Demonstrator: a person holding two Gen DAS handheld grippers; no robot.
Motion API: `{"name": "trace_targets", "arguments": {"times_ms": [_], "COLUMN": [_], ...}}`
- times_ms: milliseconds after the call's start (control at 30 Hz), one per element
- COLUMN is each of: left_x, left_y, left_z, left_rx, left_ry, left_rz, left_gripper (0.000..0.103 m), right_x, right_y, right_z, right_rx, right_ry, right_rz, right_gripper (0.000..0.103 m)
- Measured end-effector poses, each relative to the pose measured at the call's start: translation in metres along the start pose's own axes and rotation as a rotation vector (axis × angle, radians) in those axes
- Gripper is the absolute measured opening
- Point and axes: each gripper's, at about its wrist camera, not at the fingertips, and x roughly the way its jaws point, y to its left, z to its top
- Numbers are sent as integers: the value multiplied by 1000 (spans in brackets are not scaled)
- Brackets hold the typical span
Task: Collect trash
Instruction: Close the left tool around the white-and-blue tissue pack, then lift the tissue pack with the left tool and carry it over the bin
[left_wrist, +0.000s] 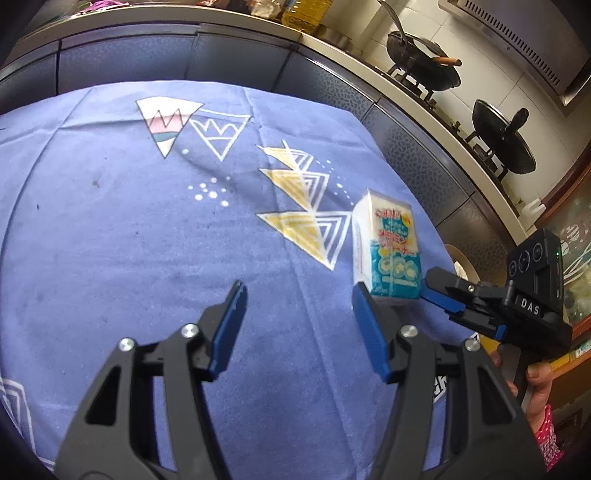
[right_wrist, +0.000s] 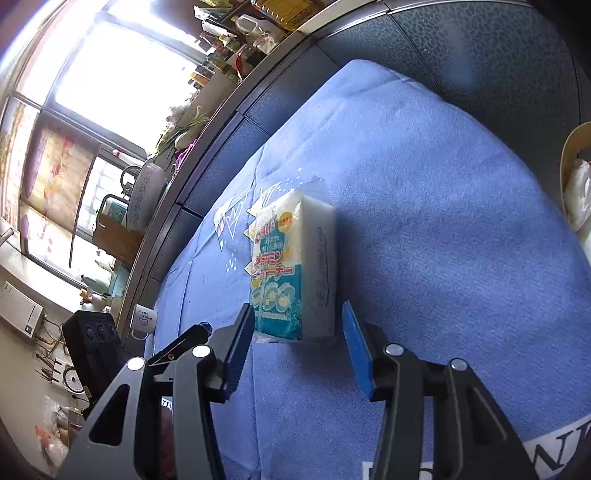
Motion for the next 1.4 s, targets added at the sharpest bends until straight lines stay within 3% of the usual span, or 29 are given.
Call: {"name": "trace_targets", "arguments": {"times_ms": [267, 667, 833, 867, 1100, 1400], "left_x": [21, 66, 73, 69, 49, 44], "left_y": [-18, -50, -61, -64, -98, -157], "left_z": [13, 18, 18, 18, 23, 34], "left_rx": [44, 69, 58, 71, 144, 234], "left_ry": [34, 134, 130, 116, 81, 79], "left_rz": [-49, -130, -169, -166, -168, -216], "left_gripper": [57, 52, 28, 3, 0, 0], "right_x": [9, -38, -64, -69, -84, -101], "right_y": [-7, -42, -55, -57, -63, -56], "right_z": [1, -10, -19, -22, -59, -90], "right_rx": [35, 108, 133, 132, 50, -32], "right_ry": [5, -87, -132, -138, -144, -182], "right_rz": [8, -1, 6, 4, -26, 20], "right_gripper": [49, 49, 49, 49, 49, 49]}}
